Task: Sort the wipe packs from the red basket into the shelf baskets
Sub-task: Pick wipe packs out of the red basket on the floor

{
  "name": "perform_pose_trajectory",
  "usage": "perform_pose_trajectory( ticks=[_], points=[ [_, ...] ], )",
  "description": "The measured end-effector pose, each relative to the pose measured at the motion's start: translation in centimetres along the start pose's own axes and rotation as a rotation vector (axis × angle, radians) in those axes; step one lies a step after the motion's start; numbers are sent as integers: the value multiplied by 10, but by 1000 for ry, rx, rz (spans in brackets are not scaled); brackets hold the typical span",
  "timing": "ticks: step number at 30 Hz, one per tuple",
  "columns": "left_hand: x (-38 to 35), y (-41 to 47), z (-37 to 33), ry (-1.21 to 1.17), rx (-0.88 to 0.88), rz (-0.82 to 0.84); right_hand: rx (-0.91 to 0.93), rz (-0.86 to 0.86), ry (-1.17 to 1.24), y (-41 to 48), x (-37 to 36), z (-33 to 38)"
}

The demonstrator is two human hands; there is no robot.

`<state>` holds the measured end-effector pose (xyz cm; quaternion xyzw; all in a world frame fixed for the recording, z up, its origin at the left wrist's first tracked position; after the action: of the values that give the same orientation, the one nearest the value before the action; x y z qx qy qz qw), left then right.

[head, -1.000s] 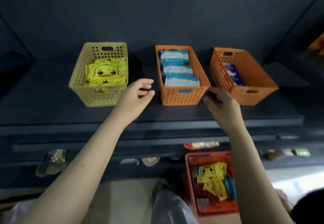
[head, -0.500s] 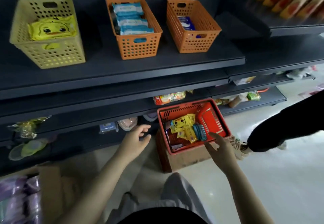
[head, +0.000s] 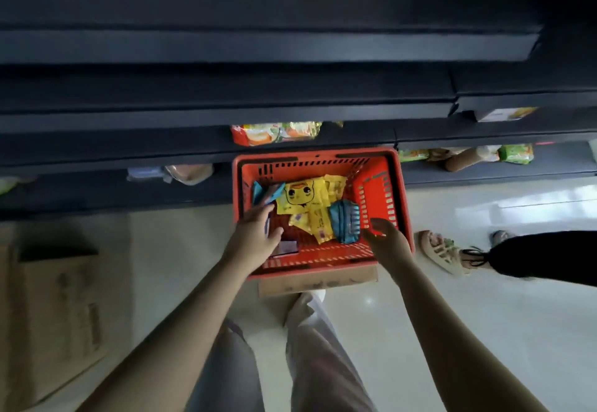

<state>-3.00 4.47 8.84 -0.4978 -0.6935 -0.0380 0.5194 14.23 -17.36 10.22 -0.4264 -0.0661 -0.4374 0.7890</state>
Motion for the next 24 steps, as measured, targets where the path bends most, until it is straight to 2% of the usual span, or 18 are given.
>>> perform_pose_trajectory(
  ticks=[5,7,13,18,21,24],
  points=[
    [-67,106,23,68,126,-76,-72,69,-25,117,-36,-74],
    [-94,139,34,45,203,-36,-113,100,-29,153,-55,-102],
    [-153,166,46,127,259,-42,-223,156,45,207,-82,-142],
    [-166,170,48,-82,260,-56,-210,193,6,211,-81,-146],
    [-166,176,54,-216,339,-96,-170,173,-16,213,-80,-142],
    [-171,182,60,-333,464,-134,-142,155,66,212,-79,-143]
  ],
)
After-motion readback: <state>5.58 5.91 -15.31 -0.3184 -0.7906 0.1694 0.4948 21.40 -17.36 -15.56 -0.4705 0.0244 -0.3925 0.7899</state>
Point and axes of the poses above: each hand's wrist, its own y-axis towards the middle knuckle, its own x-axis out of the back of the hand, z = x × y, the point moved 4 cm from there along y, towards the middle knuckle, and after that the axes turned 14 degrees about y, right-handed, at the moved point
